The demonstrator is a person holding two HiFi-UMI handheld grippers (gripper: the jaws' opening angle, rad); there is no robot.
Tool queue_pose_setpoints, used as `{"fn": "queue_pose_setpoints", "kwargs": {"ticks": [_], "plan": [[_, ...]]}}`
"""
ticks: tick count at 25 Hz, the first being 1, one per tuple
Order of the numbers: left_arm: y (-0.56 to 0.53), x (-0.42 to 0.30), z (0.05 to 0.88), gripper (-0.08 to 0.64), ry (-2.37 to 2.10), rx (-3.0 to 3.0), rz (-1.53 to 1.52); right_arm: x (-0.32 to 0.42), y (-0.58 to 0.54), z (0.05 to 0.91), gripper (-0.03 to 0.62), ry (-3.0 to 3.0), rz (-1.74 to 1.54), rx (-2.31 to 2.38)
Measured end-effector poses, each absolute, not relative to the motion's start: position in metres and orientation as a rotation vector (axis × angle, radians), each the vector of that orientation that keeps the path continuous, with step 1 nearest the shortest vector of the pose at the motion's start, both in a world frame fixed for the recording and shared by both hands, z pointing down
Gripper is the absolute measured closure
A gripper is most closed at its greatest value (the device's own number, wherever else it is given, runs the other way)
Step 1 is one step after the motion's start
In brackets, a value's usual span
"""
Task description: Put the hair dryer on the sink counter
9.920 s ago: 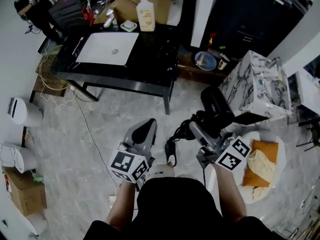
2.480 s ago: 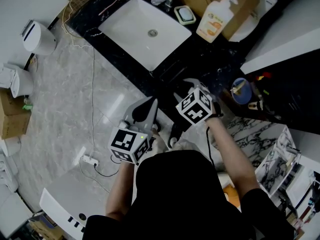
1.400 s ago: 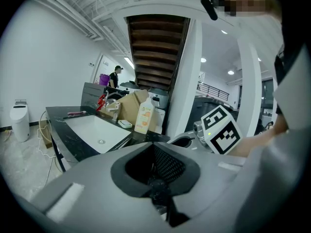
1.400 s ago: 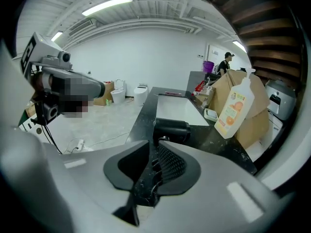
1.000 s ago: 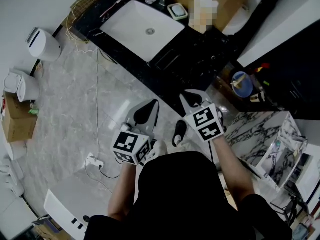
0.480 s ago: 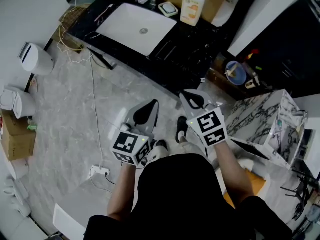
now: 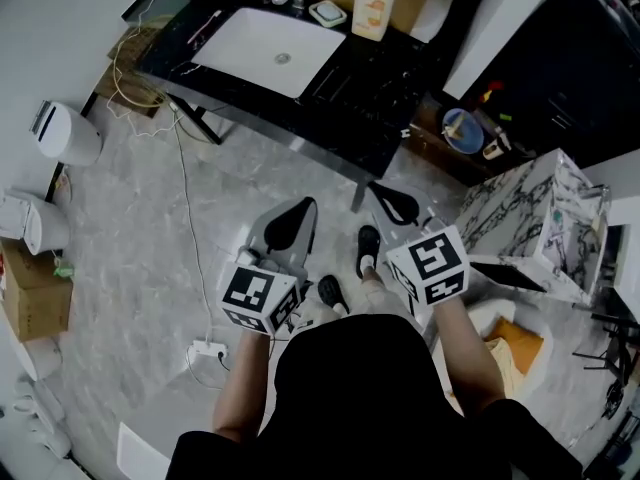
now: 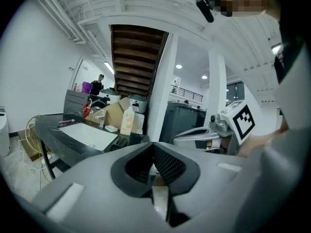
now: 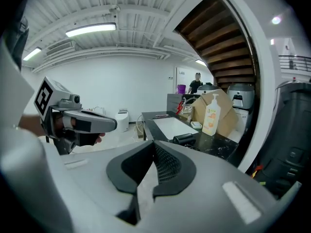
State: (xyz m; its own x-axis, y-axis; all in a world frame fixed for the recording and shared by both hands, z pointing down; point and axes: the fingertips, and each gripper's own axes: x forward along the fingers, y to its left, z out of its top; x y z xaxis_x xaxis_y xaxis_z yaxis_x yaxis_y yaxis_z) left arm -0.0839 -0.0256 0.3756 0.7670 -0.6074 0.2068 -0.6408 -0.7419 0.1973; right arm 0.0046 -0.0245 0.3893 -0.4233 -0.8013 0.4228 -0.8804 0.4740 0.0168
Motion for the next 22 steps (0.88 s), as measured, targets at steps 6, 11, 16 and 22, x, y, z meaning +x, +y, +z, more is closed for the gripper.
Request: {"fn": "queue_pose_setpoints", "kwargs": {"ticks": [6, 11, 16, 22], "plan": [[-0.003, -0.095, 0.37, 0.561, -0.955, 2.727, 0.178, -0.003, 0.005, 0.385, 0.583, -2.358, 0.296, 1.465], [0.01, -0.105, 0.367, 0.561, -0.953, 2.724, 0.167, -0.01, 0.021, 0.379, 0.583, -2.365, 0.299, 1.497], [0.013, -0.109, 0.362, 0.561, -0.948, 2.727, 0.17, -0.01, 0.028, 0.372, 0.583, -2.377, 0.294, 1.528], [0.011, -0.11, 0.36, 0.561, -0.954, 2.738, 0.147, -0.009, 0.03, 0.365, 0.583, -2.388, 0.275, 1.548]]}}
